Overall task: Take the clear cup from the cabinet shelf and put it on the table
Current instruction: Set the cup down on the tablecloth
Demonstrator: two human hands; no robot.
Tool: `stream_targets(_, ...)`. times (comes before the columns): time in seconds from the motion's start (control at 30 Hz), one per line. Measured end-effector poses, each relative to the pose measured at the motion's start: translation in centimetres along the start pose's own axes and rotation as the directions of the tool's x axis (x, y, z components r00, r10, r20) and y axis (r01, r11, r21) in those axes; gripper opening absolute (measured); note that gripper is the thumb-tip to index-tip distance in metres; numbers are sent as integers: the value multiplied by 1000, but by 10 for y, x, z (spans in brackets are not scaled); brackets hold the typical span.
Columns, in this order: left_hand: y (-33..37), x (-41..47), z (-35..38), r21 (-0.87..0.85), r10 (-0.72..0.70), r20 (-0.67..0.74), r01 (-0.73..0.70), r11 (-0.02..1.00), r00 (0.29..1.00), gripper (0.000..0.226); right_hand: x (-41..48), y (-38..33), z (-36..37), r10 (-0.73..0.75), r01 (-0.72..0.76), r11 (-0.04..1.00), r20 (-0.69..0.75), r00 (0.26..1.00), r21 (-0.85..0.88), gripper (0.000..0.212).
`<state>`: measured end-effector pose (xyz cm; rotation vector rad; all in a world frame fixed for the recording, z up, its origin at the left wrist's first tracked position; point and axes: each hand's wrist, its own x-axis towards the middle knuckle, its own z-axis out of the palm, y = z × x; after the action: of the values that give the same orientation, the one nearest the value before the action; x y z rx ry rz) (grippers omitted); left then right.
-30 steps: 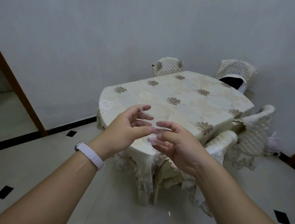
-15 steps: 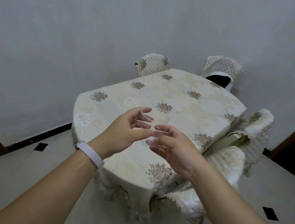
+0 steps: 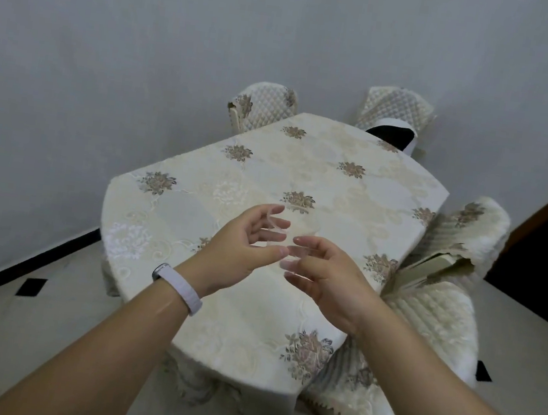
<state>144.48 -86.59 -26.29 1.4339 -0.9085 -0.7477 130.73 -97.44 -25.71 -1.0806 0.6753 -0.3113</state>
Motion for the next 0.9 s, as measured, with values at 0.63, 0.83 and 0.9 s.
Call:
stream_targets(0.63, -86, 68, 24, 29, -198, -136, 203, 979, 971, 59, 128, 39, -66, 143, -119, 967, 92, 985, -227, 41)
stream_targets(0.83, -140, 88, 43, 74, -278, -184, 295, 953, 943, 53, 160, 64, -101, 148, -95, 897, 90, 985, -431, 42)
stream_targets(0.9, -159, 90, 49, 87, -306, -190, 327, 941, 933, 53, 168, 73, -111, 174, -99, 844, 94, 980, -527, 45)
